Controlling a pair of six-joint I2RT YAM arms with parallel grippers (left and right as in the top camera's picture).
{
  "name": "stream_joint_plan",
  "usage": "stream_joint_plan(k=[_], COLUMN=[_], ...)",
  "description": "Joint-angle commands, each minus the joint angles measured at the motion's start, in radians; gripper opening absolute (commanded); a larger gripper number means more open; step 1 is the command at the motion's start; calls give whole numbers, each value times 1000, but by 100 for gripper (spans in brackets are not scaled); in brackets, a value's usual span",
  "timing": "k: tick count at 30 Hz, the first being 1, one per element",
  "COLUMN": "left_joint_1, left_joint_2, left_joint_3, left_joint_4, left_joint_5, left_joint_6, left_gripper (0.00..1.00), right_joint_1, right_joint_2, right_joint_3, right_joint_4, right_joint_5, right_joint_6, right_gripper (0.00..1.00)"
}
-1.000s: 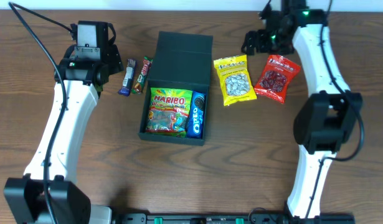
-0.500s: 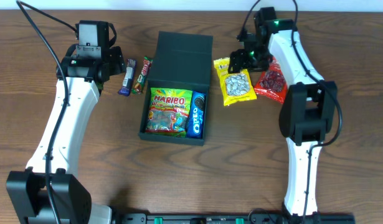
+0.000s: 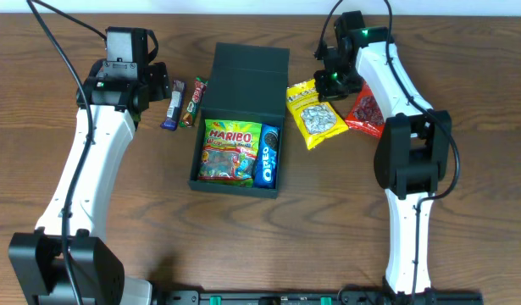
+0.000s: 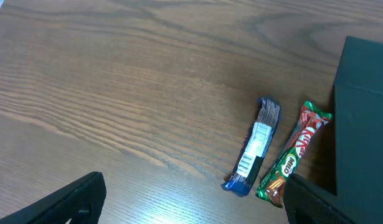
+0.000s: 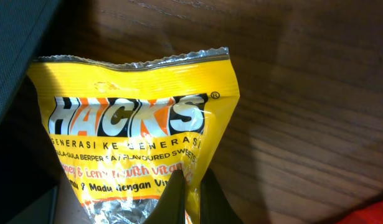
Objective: Pack container
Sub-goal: 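Grasp the yellow Hacks bag with the right gripper and lift it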
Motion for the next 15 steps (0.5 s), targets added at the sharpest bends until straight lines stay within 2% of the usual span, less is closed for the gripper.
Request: stream_joint_plan(k=[1, 9, 15], left_joint_1=[5, 84, 167], left_joint_2=[10, 9, 10], left_joint_3=[17, 17, 17], left_joint_4=[13, 36, 63], left_joint_5=[-1, 0, 0], left_joint_6=[43, 56, 55], left_gripper=[92, 92, 92], right_joint_1=[-3, -4, 43], right_joint_2=[-11, -150, -287], right_joint_3=[14, 195, 238], right_joint_4=[-6, -53, -61], right_joint_5=[12, -8, -172], right_joint_6=[-4, -40, -61], right_gripper=[1, 2, 2])
